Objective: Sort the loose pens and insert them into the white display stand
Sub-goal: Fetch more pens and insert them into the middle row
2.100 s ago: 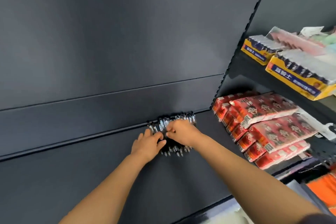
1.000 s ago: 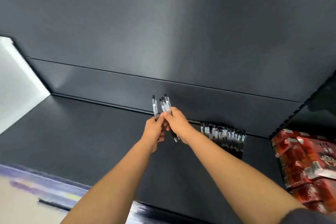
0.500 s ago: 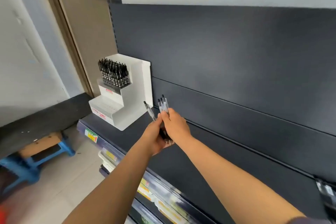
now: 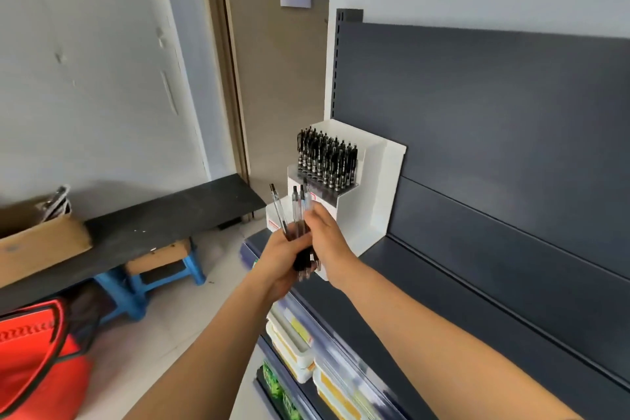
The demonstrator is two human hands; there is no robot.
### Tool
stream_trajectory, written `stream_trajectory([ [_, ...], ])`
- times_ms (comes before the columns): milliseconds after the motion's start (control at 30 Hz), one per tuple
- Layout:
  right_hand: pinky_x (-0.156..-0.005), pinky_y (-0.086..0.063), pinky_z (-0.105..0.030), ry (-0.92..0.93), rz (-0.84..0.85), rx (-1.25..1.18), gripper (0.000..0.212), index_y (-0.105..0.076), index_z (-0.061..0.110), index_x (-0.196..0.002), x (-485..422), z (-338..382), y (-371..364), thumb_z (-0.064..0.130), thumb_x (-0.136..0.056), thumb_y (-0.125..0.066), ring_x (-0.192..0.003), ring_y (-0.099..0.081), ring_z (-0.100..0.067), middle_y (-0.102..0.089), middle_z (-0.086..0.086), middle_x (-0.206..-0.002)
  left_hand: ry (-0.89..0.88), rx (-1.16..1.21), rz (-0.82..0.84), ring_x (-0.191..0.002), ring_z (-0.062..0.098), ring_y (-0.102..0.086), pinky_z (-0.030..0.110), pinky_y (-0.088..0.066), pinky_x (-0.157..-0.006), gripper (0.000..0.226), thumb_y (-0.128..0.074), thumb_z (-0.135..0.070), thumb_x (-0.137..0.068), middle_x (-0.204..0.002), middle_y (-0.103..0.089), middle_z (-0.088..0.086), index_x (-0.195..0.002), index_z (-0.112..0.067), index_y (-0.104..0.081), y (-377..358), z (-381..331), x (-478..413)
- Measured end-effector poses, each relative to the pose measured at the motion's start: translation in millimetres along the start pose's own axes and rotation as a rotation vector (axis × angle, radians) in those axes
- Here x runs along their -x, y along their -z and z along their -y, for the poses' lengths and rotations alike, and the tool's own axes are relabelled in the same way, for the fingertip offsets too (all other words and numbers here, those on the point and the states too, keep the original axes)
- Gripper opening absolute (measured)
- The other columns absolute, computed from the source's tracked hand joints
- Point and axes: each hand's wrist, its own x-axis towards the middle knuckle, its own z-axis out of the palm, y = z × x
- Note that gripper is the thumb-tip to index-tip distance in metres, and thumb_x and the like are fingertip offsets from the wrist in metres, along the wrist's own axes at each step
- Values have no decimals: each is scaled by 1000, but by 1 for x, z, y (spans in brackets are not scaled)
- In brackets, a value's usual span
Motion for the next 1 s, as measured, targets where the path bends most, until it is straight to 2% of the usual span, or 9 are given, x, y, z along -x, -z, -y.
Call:
stream_trajectory([
  [67, -91, -44, -36, 27, -3, 47, 24, -52, 8, -117, -20, 4, -6, 15, -99, -37, -97, -55, -20, -58, -19, -110, -31, -42, -42, -52, 18, -56, 26, -42, -44, 7, -54, -1, -90, -63, -56, 10, -86, -3, -59, 9, -6, -17],
  [200, -89, -42, -25, 148, -73, 133, 32, -53, 17, -129, -67, 15, 0, 20, -97, -46, -102, -52, -12, -53, 6, -106, -64, -156, -89, -56, 16, -56, 25, -40, -47, 7, -54, -1, -91, -66, -64, 5, -94, -3, -60, 27, -19, -52],
  [300, -95, -42, -27, 188, -90, 111, 36, -51, 16, -133, -105, 27, 10, 21, -98, -47, -109, -54, -12, -54, 6, -113, -56, -259, -64, -58, 10, -60, 20, -40, -45, 7, -57, -3, -89, -73, -72, 0, -93, -8, -61, 39, -32, -80],
  [333, -93, -45, -27, 205, -93, 115, 34, -54, 14, -131, -115, 30, 13, 21, -98, -47, -104, -56, -10, -57, 7, -110, -54, -293, -48, -60, 11, -60, 20, -40, -46, 7, -58, -4, -89, -76, -72, 1, -95, -7, -61, 43, -36, -87],
  [467, -55, -42, -16, 236, -101, 66, 15, -64, 17, -101, -153, 37, 17, 22, -96, -51, -61, -50, -3, -55, 13, -69, -44, -358, -15, -63, 13, -59, 24, -40, -51, 9, -62, -7, -87, -80, -73, 3, -96, -8, -61, 58, -46, -120],
  [567, -45, -40, -13, 250, -131, 61, 8, -61, 17, -89, -170, 35, 16, 19, -94, -56, -58, -51, -7, -55, 5, -67, -43, -402, 27, -66, 14, -59, 25, -41, -56, 5, -63, -8, -86, -81, -73, 3, -91, -11, -63, 69, -48, -140],
  [700, -47, -44, -17, 274, -215, 123, 9, -64, 8, -95, -190, 33, 9, 12, -93, -56, -53, -51, -7, -58, 1, -69, -57, -380, 22, -65, 13, -60, 25, -41, -55, 10, -59, -12, -90, -80, -71, 3, -99, -14, -64, 85, -49, -169],
  [867, -45, -45, -17, 282, -288, 271, 10, -65, 5, -86, -214, 24, -14, 9, -92, -57, -41, -49, -3, -55, -1, -54, -106, -314, -33, -60, 17, -57, 31, -45, -62, 11, -53, -12, -94, -68, -59, 6, -99, -11, -62, 111, -49, -211],
  [1000, -66, -55, -37, 319, -395, 577, 14, -65, 7, -84, -231, 19, -33, 15, -93, -57, -61, -59, -16, -58, 0, -62, -52, -291, 97, -57, 15, -53, 30, -48, -60, 14, -49, -16, -97, -64, -53, 3, -96, -17, -63, 136, -48, -235],
])
